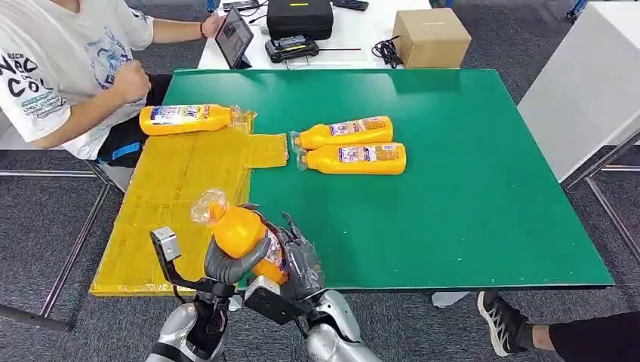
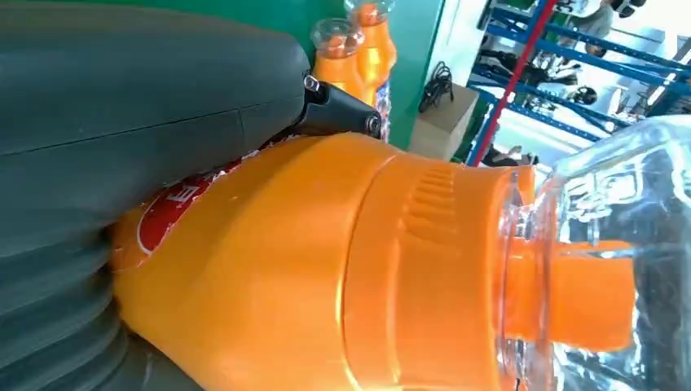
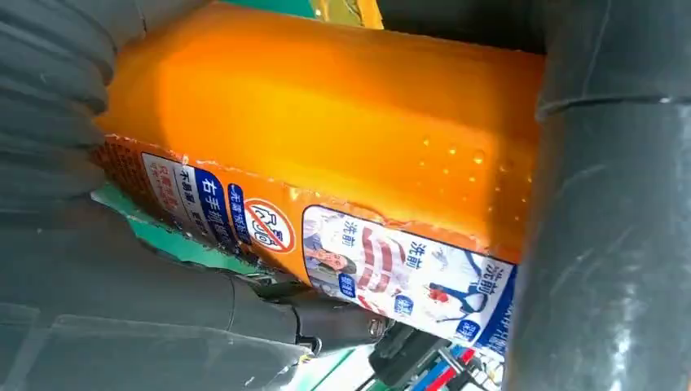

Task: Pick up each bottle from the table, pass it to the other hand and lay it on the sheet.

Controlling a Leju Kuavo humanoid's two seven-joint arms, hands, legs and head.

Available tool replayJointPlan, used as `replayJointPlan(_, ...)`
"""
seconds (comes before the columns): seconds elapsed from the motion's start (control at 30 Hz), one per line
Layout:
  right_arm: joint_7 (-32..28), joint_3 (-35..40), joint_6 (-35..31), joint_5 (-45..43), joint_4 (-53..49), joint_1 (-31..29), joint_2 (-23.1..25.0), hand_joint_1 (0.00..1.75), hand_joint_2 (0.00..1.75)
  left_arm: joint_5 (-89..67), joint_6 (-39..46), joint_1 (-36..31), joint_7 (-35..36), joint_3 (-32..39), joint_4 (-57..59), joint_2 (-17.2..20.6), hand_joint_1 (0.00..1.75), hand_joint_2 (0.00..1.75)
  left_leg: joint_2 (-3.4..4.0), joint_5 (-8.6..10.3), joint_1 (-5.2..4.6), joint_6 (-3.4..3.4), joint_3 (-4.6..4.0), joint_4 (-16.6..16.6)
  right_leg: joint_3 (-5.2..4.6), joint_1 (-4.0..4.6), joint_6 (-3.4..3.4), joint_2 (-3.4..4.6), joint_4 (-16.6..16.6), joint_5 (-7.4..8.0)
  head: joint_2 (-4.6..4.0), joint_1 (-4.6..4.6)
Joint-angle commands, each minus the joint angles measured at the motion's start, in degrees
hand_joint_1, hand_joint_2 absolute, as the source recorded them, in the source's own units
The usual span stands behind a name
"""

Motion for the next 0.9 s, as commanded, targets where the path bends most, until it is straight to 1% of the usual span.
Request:
replayJointPlan(0.03, 0.8, 0.1, 0.1, -0.1, 0.0, 0.8, -0.8, 0.0, 1.75, 0.1, 0.1, -2.5, 0.1, -0.6, 0.0, -0.1, 1.75, 1.75, -0.06, -0.09, 0.08, -0.07, 0.21, 0.0, 0.26, 0.09, -0.09, -0.1, 0.0, -0.1, 0.0, 0.0)
replayJointPlan(0.07, 0.8, 0.1, 0.1, -0.1, 0.0, 0.8, -0.8, 0.0, 1.75, 0.1, 0.1, -2.5, 0.1, -0.6, 0.0, -0.1, 1.75, 1.75, -0.06, -0.05, 0.04, -0.05, 0.16, 0.0, 0.19, 0.05, -0.07, -0.1, 0.0, -0.07, 0.0, -0.02)
replayJointPlan(0.1, 0.8, 0.1, 0.1, -0.1, 0.0, 0.8, -0.8, 0.0, 1.75, 0.1, 0.1, -2.5, 0.1, -0.6, 0.0, -0.1, 1.75, 1.75, -0.08, -0.12, 0.08, -0.07, 0.27, 0.0, 0.33, 0.1, -0.11, -0.13, 0.0, -0.14, 0.0, 0.0)
replayJointPlan(0.13, 0.9, -0.3, -1.0, 0.1, -0.2, 0.9, -0.7, 0.0, 0.0, -0.4, 0.6, -2.5, -0.2, -0.5, 0.1, -0.1, 1.75, 1.75, -0.09, -0.1, 0.06, -0.06, 0.25, 0.0, 0.3, 0.07, -0.09, -0.14, 0.0, -0.13, 0.0, -0.02)
replayJointPlan(0.17, 0.4, -0.9, -3.0, 0.3, -1.1, 1.1, -0.7, 0.0, 0.0, -0.6, 1.0, -2.6, -0.3, -0.3, -0.1, -0.2, 1.75, 1.75, -0.08, -0.04, 0.04, -0.04, 0.14, 0.0, 0.18, 0.05, -0.06, -0.11, 0.0, -0.07, 0.0, 0.0)
replayJointPlan(0.2, 0.3, -1.5, -4.2, 0.2, -2.2, 1.4, -0.6, 0.0, 0.0, -0.9, 1.5, -2.5, -0.5, 0.0, -0.2, -0.3, 1.75, 1.75, -0.08, -0.12, 0.1, -0.07, 0.32, 0.0, 0.38, 0.11, -0.11, -0.13, -0.1, -0.14, 0.0, 0.0)
replayJointPlan(0.23, 1.1, -2.8, -5.7, 0.1, -5.4, 2.2, -1.0, 0.0, 0.0, -2.8, 3.7, -2.5, -1.7, 0.6, -1.1, -0.3, 1.75, 1.75, -0.08, -0.07, 0.06, -0.05, 0.18, 0.0, 0.23, 0.06, -0.08, -0.12, 0.0, -0.09, 0.0, -0.02)
replayJointPlan(0.3, 1.6, -4.1, -7.4, 0.4, -10.5, 3.7, -1.8, 0.0, 0.0, -4.4, 5.2, -2.3, -2.2, 1.3, -2.3, -0.4, 1.75, 1.75, -0.11, -0.11, 0.08, -0.06, 0.2, 0.0, 0.27, 0.09, -0.1, -0.16, 0.0, -0.14, 0.0, -0.02)
replayJointPlan(0.33, 1.1, -4.8, -9.4, 1.2, -13.8, 4.6, -2.2, 0.0, 0.0, -6.2, 7.0, -2.5, -3.2, 1.7, -2.8, -0.5, 1.75, 1.75, -0.15, -0.13, 0.08, -0.07, 0.24, 0.1, 0.32, 0.09, -0.11, -0.19, 0.0, -0.17, 0.0, 0.0)
replayJointPlan(0.4, 1.1, -5.3, -10.3, 1.4, -18.2, 6.1, -2.8, 0.0, 0.0, -7.2, 8.4, -2.9, -3.3, 2.3, -2.8, -0.7, 1.75, 1.75, -0.13, -0.04, 0.02, -0.04, 0.04, 0.0, 0.1, 0.03, -0.06, -0.14, 0.0, -0.08, 0.0, 0.0)
replayJointPlan(0.43, 0.5, -5.5, -11.6, 1.6, -20.9, 7.0, -3.0, 0.0, 0.0, -10.5, 11.6, -3.5, -5.4, 2.8, -2.7, -0.8, 1.75, 1.75, -0.13, -0.11, 0.07, -0.07, 0.16, 0.0, 0.24, 0.08, -0.1, -0.16, 0.0, -0.14, 0.0, 0.0)
replayJointPlan(0.5, -1.8, -5.5, -11.6, 1.0, -25.1, 8.2, -3.1, 0.0, 0.0, -15.3, 16.1, -5.3, -8.2, 3.8, -2.1, -0.9, 1.75, 1.75, -0.13, -0.02, 0.03, -0.05, 0.02, 0.0, 0.09, 0.03, -0.07, -0.14, 0.0, -0.06, 0.0, 0.02)
replayJointPlan(0.53, -3.6, -5.1, -11.6, -0.2, -27.7, 8.8, -3.2, 0.0, 0.0, -19.6, 20.4, -6.7, -10.0, 4.8, -1.1, -0.9, 1.75, 1.75, -0.15, -0.1, 0.08, -0.08, 0.15, 0.1, 0.25, 0.09, -0.11, -0.16, 0.0, -0.13, 0.0, 0.02)
replayJointPlan(0.57, -4.6, -4.5, -11.6, -0.8, -29.2, 8.9, -3.3, 0.0, 0.0, -22.3, 23.2, -7.8, -11.5, 5.7, -0.4, -0.7, 1.75, 1.75, -0.1, 0.0, 0.01, -0.05, -0.01, 0.0, 0.04, 0.01, -0.07, -0.12, 0.0, -0.04, 0.0, -0.02)
replayJointPlan(0.6, -4.7, -3.7, -11.6, -1.2, -30.0, 8.6, -3.4, 0.0, 0.0, -24.5, 25.7, -8.8, -12.3, 6.6, 0.6, -0.7, 1.75, 1.75, -0.13, -0.1, 0.08, -0.1, 0.13, 0.1, 0.21, 0.09, -0.13, -0.16, 0.1, -0.13, 0.0, -0.02)
replayJointPlan(0.63, -5.6, -3.7, -11.6, -0.6, -31.1, 8.8, -3.1, 0.0, 0.0, -23.9, 25.4, -9.9, -11.6, 8.1, 1.9, -0.9, 1.75, 1.75, -0.14, -0.03, 0.05, -0.07, 0.03, 0.0, 0.09, 0.06, -0.09, -0.17, 0.0, -0.07, 0.0, 0.0)
replayJointPlan(0.67, -6.1, -3.8, -11.6, -0.8, -31.4, 8.9, -2.7, 0.0, 0.0, -25.4, 26.8, -10.6, -12.5, 9.3, 3.0, -1.1, 1.75, 1.75, -0.21, -0.08, 0.09, -0.09, 0.12, 0.1, 0.21, 0.11, -0.12, -0.23, 0.1, -0.13, 0.0, 0.0)
replayJointPlan(0.7, -6.4, -3.8, -11.6, -1.2, -31.8, 9.0, -2.6, 0.0, 0.0, -24.7, 26.3, -10.8, -12.2, 10.0, 3.6, -1.3, 1.75, 1.75, -0.14, -0.04, 0.08, -0.07, 0.11, 0.0, 0.17, 0.09, -0.1, -0.14, 0.0, -0.08, 0.0, 0.02)
replayJointPlan(0.73, -6.7, -3.9, -11.6, -1.0, -31.9, 9.0, -2.4, 0.0, 0.0, -25.1, 26.6, -10.8, -12.8, 10.3, 3.8, -1.3, 1.75, 1.75, -0.04, -0.11, 0.11, -0.1, 0.23, 0.0, 0.29, 0.13, -0.13, -0.06, 0.0, -0.1, 0.0, 0.0)
replayJointPlan(0.77, -6.7, -3.5, -11.6, -1.7, -31.9, 8.9, -2.6, 0.0, 0.0, -24.7, 26.5, -10.8, -12.6, 11.0, 3.9, -1.7, 1.75, 1.75, -0.01, -0.04, 0.04, -0.06, 0.15, 0.0, 0.17, 0.05, -0.08, -0.03, 0.0, -0.05, 0.0, 0.0)
replayJointPlan(0.83, -7.0, -3.0, -11.6, -1.8, -32.0, 8.7, -2.8, 0.0, 0.0, -25.0, 26.5, -10.5, -12.9, 11.0, 3.8, -1.8, 1.75, 1.75, -0.01, -0.13, 0.12, -0.09, 0.34, 0.0, 0.39, 0.13, -0.14, -0.05, 0.0, -0.12, 0.0, 0.0)
replayJointPlan(0.87, -7.2, -3.2, -11.6, -2.0, -32.0, 8.8, -2.7, 0.0, 0.0, -25.5, 26.8, -10.4, -13.1, 10.9, 3.8, -1.8, 1.75, 1.75, -0.06, -0.06, 0.07, -0.07, 0.24, 0.0, 0.28, 0.07, -0.09, -0.09, 0.0, -0.09, 0.0, 0.0)
replayJointPlan(0.9, -7.3, -3.2, -11.6, -1.9, -32.1, 8.8, -2.7, 0.0, 0.0, -25.7, 27.2, -10.3, -13.0, 11.1, 3.9, -1.9, 1.75, 1.75, -0.05, -0.14, 0.12, -0.1, 0.39, 0.0, 0.45, 0.12, -0.13, -0.09, -0.1, -0.16, 0.0, 0.0)
